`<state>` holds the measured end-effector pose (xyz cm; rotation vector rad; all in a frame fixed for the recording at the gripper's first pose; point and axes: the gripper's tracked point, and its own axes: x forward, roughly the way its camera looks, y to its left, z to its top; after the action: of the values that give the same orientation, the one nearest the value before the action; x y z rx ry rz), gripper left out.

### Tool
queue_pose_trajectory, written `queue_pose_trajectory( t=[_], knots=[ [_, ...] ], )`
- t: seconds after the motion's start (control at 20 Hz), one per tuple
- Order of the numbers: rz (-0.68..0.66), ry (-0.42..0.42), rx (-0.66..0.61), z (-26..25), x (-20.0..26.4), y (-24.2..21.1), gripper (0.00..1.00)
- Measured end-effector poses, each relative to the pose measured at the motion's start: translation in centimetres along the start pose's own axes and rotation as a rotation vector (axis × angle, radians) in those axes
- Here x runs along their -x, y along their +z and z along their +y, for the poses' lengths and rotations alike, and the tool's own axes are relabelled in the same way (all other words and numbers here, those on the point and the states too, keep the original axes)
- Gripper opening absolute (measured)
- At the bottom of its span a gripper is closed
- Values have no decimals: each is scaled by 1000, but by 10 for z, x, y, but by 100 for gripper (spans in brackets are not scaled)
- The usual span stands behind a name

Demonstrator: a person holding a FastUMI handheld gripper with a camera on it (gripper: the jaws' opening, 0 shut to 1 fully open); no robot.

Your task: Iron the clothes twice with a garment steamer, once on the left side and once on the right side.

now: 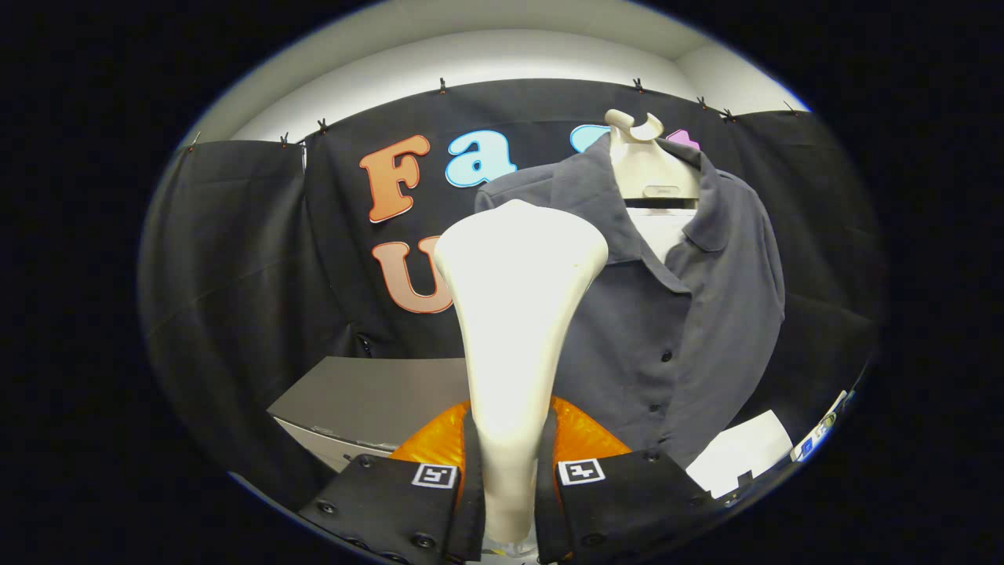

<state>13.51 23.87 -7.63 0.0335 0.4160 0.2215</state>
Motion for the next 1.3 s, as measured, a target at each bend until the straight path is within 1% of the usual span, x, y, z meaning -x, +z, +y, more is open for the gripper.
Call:
queue_pose_trajectory(
  t=[0.3, 0.55, 0.8, 1.05, 1.3],
  knots=[
    [8, -13, -11, -47, 0, 2, 33],
    [15, -2, -2, -75, -19, 7, 33],
    [25, 12, 7, -88, -43, 5, 33],
    [44, 39, 15, -92, -56, -12, 33],
    [68, 43, 22, -100, -65, -39, 33]
  ],
)
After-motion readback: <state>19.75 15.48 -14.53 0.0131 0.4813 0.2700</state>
